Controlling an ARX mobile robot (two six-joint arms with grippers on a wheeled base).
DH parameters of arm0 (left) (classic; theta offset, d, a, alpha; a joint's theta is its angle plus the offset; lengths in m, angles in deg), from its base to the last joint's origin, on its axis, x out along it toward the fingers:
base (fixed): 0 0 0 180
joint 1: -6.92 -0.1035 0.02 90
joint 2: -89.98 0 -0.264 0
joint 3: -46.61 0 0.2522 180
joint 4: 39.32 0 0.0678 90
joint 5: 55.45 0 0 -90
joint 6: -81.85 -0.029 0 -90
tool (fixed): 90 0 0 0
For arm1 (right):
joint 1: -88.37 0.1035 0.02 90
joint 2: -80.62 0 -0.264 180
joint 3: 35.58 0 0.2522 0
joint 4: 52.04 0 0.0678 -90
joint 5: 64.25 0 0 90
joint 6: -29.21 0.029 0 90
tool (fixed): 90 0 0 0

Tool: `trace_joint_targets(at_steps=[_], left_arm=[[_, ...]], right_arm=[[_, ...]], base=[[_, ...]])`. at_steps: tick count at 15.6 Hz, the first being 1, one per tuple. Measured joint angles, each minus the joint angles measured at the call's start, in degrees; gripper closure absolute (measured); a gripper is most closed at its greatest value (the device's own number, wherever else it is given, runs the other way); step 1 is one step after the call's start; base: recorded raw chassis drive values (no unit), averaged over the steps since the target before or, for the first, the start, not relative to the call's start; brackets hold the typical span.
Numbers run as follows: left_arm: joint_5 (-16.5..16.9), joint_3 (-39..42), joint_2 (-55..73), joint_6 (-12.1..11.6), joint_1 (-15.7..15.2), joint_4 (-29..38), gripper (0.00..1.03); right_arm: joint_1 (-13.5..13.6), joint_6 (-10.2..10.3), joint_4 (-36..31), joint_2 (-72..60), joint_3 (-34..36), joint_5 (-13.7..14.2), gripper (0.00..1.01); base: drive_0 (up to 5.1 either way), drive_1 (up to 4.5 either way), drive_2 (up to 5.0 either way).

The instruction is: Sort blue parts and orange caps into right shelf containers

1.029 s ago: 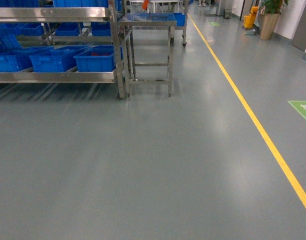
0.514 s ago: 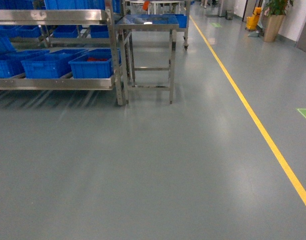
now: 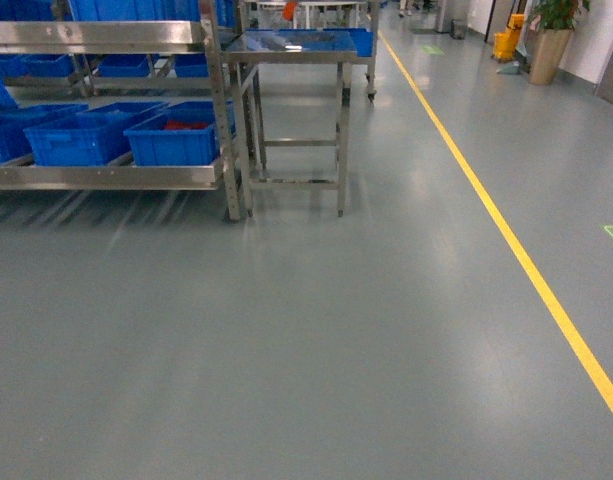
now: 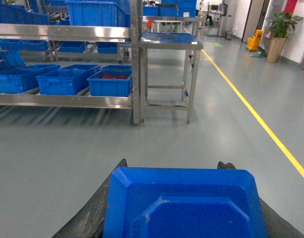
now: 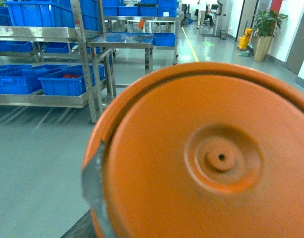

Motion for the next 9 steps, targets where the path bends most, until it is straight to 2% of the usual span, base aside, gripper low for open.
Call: trace_joint_targets(at_steps=[9], left_arm=[[-0.2,0.0,0.0,0.0,0.0,0.3,0.61]], right_arm=[[0.0,0.0,-0.6,0.0,0.0,0.0,0.55]], base=[[0.0,4.3,-4.3]])
